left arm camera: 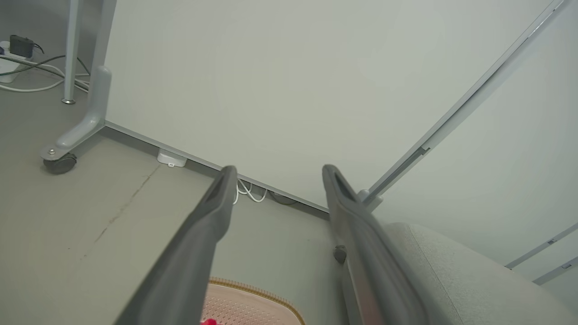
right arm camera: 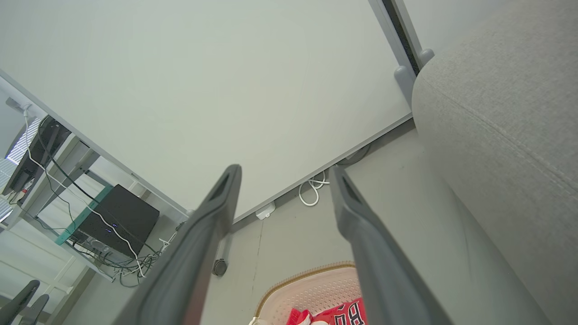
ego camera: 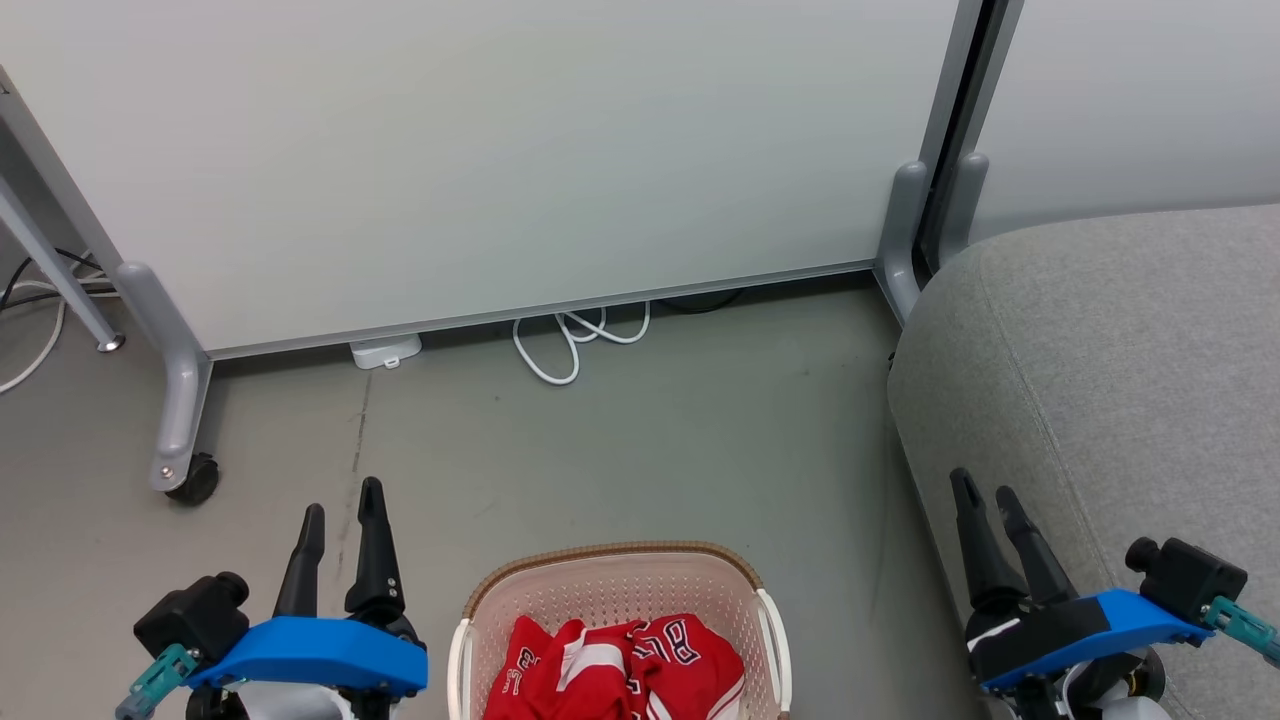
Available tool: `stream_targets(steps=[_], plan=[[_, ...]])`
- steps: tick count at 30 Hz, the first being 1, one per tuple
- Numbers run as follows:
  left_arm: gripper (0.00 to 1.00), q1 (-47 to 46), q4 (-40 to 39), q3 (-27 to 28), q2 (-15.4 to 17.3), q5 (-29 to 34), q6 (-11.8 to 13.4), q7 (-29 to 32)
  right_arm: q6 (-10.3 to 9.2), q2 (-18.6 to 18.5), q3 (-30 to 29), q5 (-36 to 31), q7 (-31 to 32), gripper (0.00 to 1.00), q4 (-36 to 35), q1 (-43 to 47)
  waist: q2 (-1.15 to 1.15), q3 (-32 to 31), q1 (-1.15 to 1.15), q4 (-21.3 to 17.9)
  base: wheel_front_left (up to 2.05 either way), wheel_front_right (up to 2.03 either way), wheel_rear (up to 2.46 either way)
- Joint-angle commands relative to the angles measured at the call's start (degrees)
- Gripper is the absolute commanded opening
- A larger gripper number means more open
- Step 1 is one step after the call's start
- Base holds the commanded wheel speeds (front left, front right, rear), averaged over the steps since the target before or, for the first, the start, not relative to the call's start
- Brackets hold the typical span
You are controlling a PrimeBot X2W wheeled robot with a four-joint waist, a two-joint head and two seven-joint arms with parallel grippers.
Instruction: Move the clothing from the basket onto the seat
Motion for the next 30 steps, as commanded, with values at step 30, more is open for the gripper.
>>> stream_targets(steps=[30], plan=[[1.0,-0.02,2.09,-2.35,0.23,15.43,0.94,-4.58,0.13,-0.61,0.97,-17.43,-2.41,1.0,-1.17,-1.01,0.0,-0.23,0.0,0.02,0.0,0.0,0.0]])
